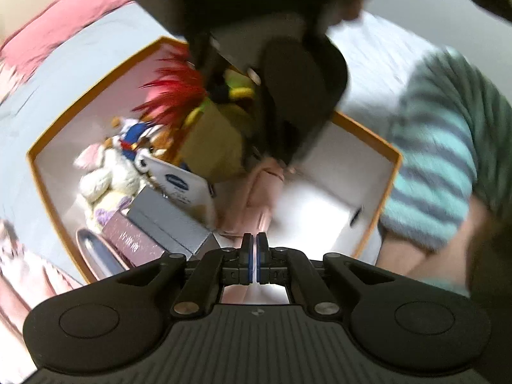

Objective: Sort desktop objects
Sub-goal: 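Lower the gold box and selfie stick into the white box and open both tools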

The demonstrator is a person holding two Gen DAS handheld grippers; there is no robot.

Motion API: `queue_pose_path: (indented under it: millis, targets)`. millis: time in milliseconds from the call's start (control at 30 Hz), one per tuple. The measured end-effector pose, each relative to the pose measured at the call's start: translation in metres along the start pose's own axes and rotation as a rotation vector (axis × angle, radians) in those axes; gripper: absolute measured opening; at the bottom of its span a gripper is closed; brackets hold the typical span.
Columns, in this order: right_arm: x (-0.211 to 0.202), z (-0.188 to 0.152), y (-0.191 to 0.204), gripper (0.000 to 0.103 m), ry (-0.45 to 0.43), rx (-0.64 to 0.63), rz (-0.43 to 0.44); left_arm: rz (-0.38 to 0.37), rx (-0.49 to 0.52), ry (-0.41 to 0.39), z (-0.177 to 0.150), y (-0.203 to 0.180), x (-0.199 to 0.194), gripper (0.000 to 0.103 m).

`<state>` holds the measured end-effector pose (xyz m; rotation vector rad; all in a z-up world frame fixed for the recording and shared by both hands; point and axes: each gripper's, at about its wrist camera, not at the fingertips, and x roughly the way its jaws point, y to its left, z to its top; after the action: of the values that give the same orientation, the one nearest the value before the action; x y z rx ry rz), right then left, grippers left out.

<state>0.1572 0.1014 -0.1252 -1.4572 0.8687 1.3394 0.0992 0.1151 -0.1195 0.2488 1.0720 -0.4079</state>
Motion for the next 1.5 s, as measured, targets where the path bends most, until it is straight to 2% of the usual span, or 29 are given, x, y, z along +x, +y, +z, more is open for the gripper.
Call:
queue_pose_path:
  millis: [167, 367, 467, 533, 667, 833, 1233, 1500]
  targets:
    - [0.013, -0.001, 0.008, 0.047, 0.014, -0.026, -0.022, 0.038, -0.123, -0.009, -0.004, 0.012, 0.002, 0.001]
    - [0.01, -0.007, 0.03, 0.047, -0.004, -0.067, 0.073, 0.055, -0.283, -0.019, -0.013, 0.03, -0.002, 0.001]
    - [0.009, -0.008, 0.036, 0.047, -0.001, -0.067, 0.118, 0.058, -0.322, -0.027, -0.014, 0.032, -0.005, 0.001]
    - [0.009, -0.008, 0.036, 0.047, 0.015, -0.068, 0.111, 0.063, -0.339, -0.028, -0.014, 0.031, -0.006, 0.001]
    - [0.015, -0.006, 0.024, 0.047, 0.077, -0.07, 0.043, 0.072, -0.408, -0.045, -0.016, 0.028, -0.009, 0.005]
    - [0.021, 0.002, 0.009, 0.048, 0.119, -0.055, 0.062, 0.059, -0.507, -0.061, -0.018, 0.031, -0.008, 0.007]
    - [0.007, -0.002, -0.004, 0.049, 0.043, 0.006, 0.053, 0.078, -0.575, -0.058, -0.021, 0.026, -0.005, 0.007]
    - [0.0, -0.006, 0.006, 0.046, -0.003, -0.091, 0.032, 0.09, -0.6, -0.087, -0.017, 0.017, -0.01, 0.007]
